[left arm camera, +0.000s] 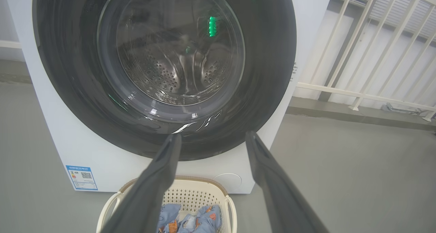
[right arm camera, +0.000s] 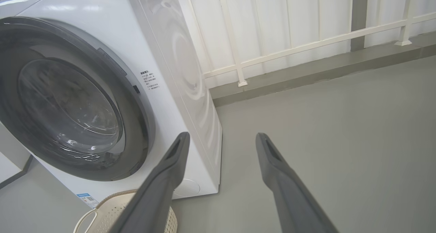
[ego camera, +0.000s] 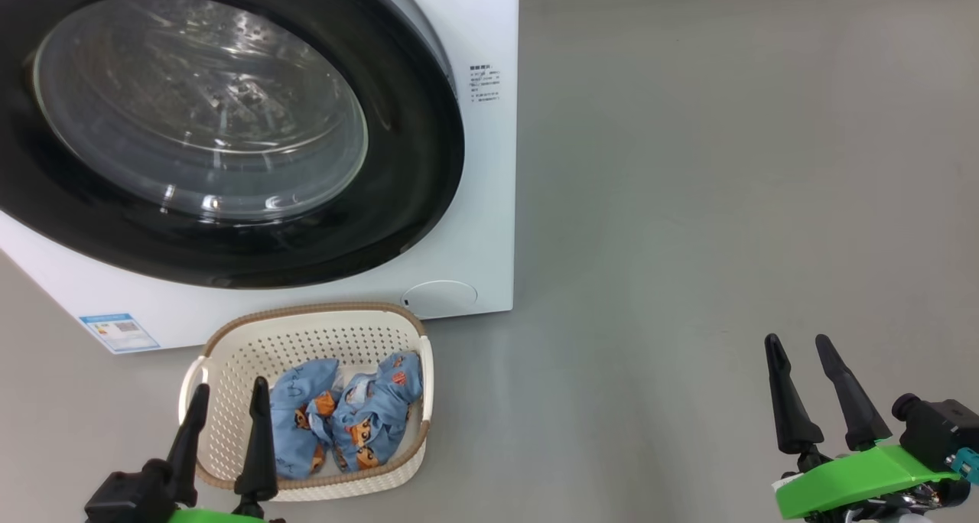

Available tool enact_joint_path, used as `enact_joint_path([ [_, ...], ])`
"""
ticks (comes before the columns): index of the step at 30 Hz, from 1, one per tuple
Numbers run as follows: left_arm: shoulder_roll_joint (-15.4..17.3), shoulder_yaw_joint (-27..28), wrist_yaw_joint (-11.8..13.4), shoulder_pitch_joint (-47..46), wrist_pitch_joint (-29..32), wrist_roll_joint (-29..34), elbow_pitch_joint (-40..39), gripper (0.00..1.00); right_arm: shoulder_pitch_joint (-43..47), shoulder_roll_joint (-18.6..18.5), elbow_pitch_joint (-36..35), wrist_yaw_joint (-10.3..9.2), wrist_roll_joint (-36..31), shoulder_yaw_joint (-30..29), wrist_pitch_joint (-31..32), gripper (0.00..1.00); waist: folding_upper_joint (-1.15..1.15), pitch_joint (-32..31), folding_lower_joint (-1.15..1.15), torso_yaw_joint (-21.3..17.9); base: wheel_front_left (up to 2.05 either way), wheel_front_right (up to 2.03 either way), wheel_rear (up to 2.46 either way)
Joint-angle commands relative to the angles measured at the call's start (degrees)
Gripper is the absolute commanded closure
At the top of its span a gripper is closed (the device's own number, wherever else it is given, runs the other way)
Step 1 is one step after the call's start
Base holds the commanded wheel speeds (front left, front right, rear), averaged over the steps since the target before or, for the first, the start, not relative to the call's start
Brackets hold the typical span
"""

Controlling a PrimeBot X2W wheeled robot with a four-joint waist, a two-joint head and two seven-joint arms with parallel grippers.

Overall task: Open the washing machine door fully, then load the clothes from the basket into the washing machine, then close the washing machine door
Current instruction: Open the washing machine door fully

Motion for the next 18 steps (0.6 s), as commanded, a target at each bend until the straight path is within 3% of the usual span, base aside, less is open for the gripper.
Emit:
enact_joint_path([
  [1,0.87,1.77,0.03,-1.52,-0.37,-0.49,-1.12,0.00,-2.41,-0.42,-1.11,0.33,0.30,1.02,-0.70,0.22,0.00,0.00,0.00,0.08,0.00,0.00,0.00],
  [2,0.76,1.82,0.03,-1.39,-0.37,-0.66,-1.33,0.00,-2.75,-0.17,-0.98,0.33,0.73,0.93,-0.70,0.66,0.00,0.05,0.00,0.14,0.00,0.00,0.00],
  [3,0.62,1.83,0.03,-1.22,-0.37,-0.74,-1.56,0.00,-3.23,0.14,-0.87,0.33,1.26,0.80,-0.70,1.00,0.00,0.11,0.00,0.18,0.00,0.00,0.00],
  [9,-0.35,1.48,0.03,-0.49,-0.37,-1.18,-2.15,0.00,-8.85,2.46,-0.27,0.33,7.44,0.00,-0.70,1.00,0.00,0.80,0.00,0.35,0.00,0.00,0.00],
  [18,-1.00,-0.67,0.02,-3.20,-0.37,-1.63,-2.19,0.00,-22.40,3.64,0.10,0.33,28.36,-1.11,-0.70,1.00,0.00,4.58,0.00,2.26,0.00,0.00,0.00],
])
